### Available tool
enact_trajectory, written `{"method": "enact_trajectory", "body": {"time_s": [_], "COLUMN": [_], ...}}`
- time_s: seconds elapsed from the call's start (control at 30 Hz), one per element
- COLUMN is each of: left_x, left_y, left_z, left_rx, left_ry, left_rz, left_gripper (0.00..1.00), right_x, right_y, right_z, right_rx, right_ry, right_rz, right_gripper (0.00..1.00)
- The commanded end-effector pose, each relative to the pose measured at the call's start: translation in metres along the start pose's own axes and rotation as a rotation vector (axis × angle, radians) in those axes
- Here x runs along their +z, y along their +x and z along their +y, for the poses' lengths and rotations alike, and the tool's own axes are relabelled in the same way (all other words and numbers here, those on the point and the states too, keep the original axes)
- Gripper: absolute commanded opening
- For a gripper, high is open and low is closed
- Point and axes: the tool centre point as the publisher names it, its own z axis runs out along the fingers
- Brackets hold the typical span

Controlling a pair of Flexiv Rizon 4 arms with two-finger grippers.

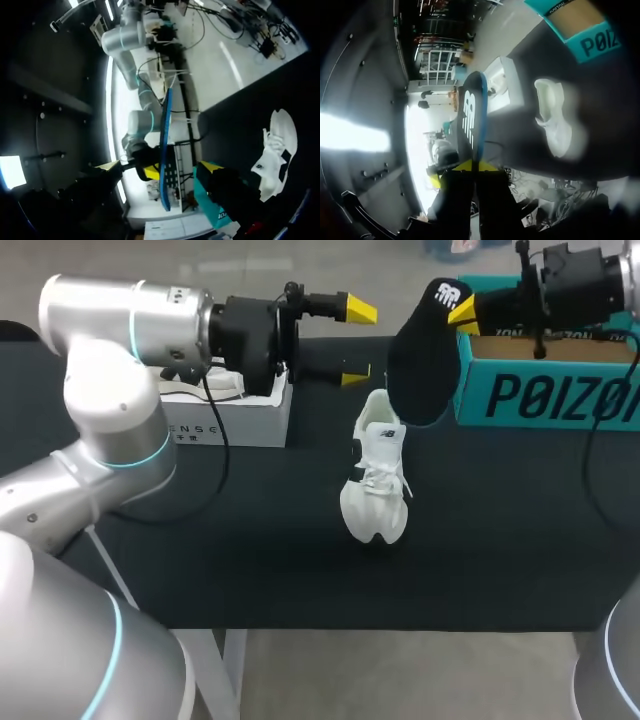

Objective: Take the shoe out of the shoebox, open the shoe tongue, remove and reinsert the insole, then place the shoe into the shoebox

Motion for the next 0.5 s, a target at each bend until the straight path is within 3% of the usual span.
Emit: {"method": "enact_trajectory", "body": {"time_s": [0.03, 0.4, 0.43, 0.47, 0.5], "left_x": [0.013, 0.030, 0.031, 0.032, 0.033], "left_y": [0.003, 0.007, 0.007, 0.007, 0.007], "left_z": [0.003, 0.005, 0.004, 0.004, 0.003], "left_rx": [0.005, 0.004, 0.006, 0.008, 0.011], "left_ry": [-0.001, -0.016, -0.016, -0.014, -0.008], "left_rz": [-0.048, -0.070, -0.072, -0.074, -0.071], "left_gripper": [1.00, 0.98, 0.86, 0.58, 0.45], "right_x": [0.013, 0.029, 0.030, 0.031, 0.031], "right_y": [0.006, 0.000, 0.000, 0.000, 0.000], "right_z": [0.007, 0.006, 0.007, 0.008, 0.008], "right_rx": [-0.012, -0.020, -0.021, -0.023, -0.024], "right_ry": [0.065, 0.075, 0.075, 0.074, 0.073], "right_rz": [-0.071, -0.078, -0.077, -0.077, -0.076], "right_gripper": [0.00, 0.00, 0.00, 0.00, 0.00]}}
